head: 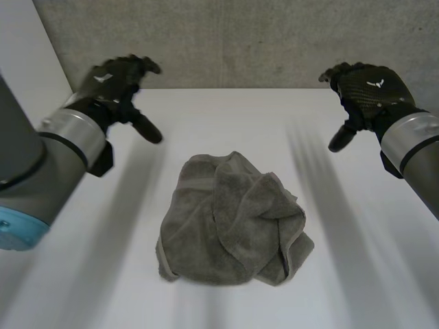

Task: Fold the towel.

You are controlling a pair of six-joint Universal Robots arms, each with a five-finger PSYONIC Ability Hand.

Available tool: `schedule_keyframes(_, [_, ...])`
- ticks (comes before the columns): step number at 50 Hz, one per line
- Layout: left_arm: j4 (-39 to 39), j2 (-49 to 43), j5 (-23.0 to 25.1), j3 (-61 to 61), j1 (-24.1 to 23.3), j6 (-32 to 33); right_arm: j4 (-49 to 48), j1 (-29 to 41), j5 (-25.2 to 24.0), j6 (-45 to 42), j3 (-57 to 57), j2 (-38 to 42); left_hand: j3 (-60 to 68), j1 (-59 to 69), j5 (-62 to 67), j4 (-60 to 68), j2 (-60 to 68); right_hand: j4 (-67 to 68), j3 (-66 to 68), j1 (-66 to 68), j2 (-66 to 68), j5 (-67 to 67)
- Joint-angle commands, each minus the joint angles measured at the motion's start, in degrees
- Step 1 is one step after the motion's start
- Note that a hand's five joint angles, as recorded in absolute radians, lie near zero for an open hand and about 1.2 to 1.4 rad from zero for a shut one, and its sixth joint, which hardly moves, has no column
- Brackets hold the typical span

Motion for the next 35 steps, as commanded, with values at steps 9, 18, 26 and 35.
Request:
schedule_keyframes(9, [5.15,-14.93,18.51,3.24,-10.12,16.82,0.58,-11.79,-3.41,-1.72,11.98,-2.47,-2.95,-3.57,-2.21,-3.36,-3.68,-4.37,-2.48,-3.50,-4.55,-3.58])
schedule_keyframes(18, [4.98,-22.75,24.14,9.13,-12.67,26.58,1.55,-19.61,-15.36,-1.45,19.54,-3.79,-2.95,-1.22,0.15,-3.36,-1.33,-4.37,-2.48,-3.50,-4.55,-3.58])
schedule_keyframes(26, [4.89,-25.74,26.51,10.89,-12.67,28.68,6.91,-19.61,-16.50,6.28,22.88,-3.96,-2.95,10.22,11.58,-3.36,10.10,-4.37,-2.48,-3.50,-4.55,-3.58])
schedule_keyframes(35, [4.63,-25.74,25.63,10.72,-12.67,31.24,4.71,-12.41,-17.03,19.55,24.55,-2.64,-2.95,38.15,39.51,-3.36,38.03,-4.37,-2.48,-3.50,-4.55,-3.58])
